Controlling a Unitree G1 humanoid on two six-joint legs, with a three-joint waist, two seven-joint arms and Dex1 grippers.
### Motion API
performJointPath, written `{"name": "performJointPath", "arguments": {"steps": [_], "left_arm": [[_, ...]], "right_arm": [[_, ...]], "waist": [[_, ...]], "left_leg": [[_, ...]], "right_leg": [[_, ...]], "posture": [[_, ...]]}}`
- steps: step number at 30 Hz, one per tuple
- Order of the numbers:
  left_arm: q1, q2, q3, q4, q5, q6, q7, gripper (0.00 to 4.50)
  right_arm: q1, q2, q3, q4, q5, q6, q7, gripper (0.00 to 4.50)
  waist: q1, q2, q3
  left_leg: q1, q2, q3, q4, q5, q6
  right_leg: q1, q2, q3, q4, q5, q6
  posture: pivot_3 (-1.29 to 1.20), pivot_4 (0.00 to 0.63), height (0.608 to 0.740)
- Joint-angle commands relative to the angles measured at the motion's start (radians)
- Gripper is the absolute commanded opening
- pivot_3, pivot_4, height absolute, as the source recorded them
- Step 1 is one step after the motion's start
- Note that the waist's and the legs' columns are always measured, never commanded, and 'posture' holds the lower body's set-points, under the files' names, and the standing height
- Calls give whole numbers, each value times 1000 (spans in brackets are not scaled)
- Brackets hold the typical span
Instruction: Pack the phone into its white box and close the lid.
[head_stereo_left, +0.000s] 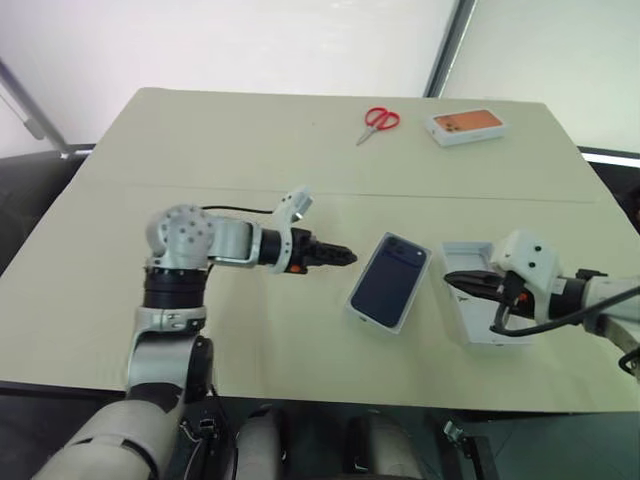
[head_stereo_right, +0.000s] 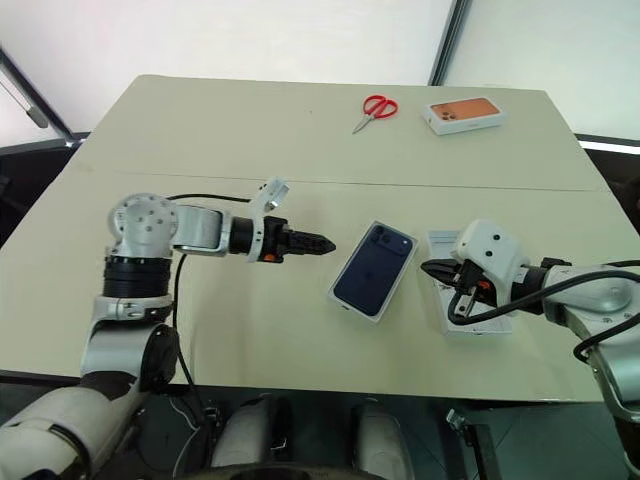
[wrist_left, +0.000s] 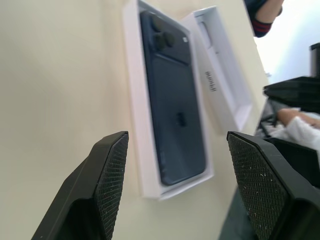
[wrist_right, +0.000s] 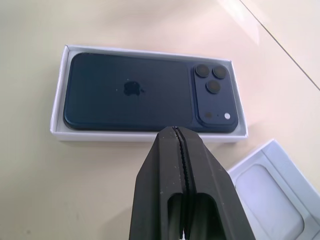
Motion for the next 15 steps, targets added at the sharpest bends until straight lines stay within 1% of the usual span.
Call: {"name": "performJointPath", "arguments": {"steps": [1,3,4,5,6,8,9,10,13,15], "left_arm": [[40,70,-120,-152,106,-165,-60,3292],[75,125,-222,-205,198,-280,-101,3292],[88,146,-264,-224,239,-332,-120,2786],[97,157,-290,-232,267,-369,-136,2431],[107,179,-381,-258,337,-446,-163,2002],[102,204,-580,-256,495,-586,-211,946],[93,209,-659,-233,564,-639,-231,368],[85,205,-704,-197,620,-688,-243,42],[61,172,-783,-92,733,-829,-306,42],[52,142,-795,-56,761,-880,-360,42]], "right_arm": [[-15,-17,33,11,-26,-3,-21,0],[-23,-17,59,16,-41,2,-36,0],[-27,-16,68,18,-46,3,-41,0],[-29,-16,72,21,-48,3,-43,0],[-37,-16,100,25,-66,13,-58,0],[-62,-10,160,38,-102,39,-91,0],[-72,-7,183,40,-116,47,-103,0],[-78,-7,203,39,-124,57,-109,0],[-92,-10,273,45,-178,61,-135,0],[-101,-9,318,48,-213,64,-150,0]], "waist": [[1,0,0],[1,0,0],[1,0,0],[2,0,0],[2,0,0],[2,1,0],[2,1,0],[2,1,0],[4,1,-1],[4,2,-1]], "left_leg": [[0,0,0,0,0,0],[0,0,0,0,0,0],[0,0,1,0,0,0],[0,0,1,0,0,0],[0,0,1,0,0,0],[0,-1,1,0,0,0],[0,-1,1,0,0,0],[1,-1,1,0,0,0],[0,-1,2,0,0,0],[0,-2,2,1,-1,1]], "right_leg": [[0,0,0,0,0,0],[0,0,0,0,0,0],[0,0,0,-1,0,0],[1,0,0,-1,0,0],[0,0,0,-1,0,0],[0,0,0,0,0,0],[1,0,0,-1,0,0],[1,0,0,-1,0,0],[0,0,0,-1,0,0],[1,0,0,-1,0,0]], "posture": [[0,150,728],[0,150,728],[0,150,728],[0,150,728],[0,150,728],[0,150,728],[0,150,728],[0,150,728],[0,150,728],[0,150,728]]}}
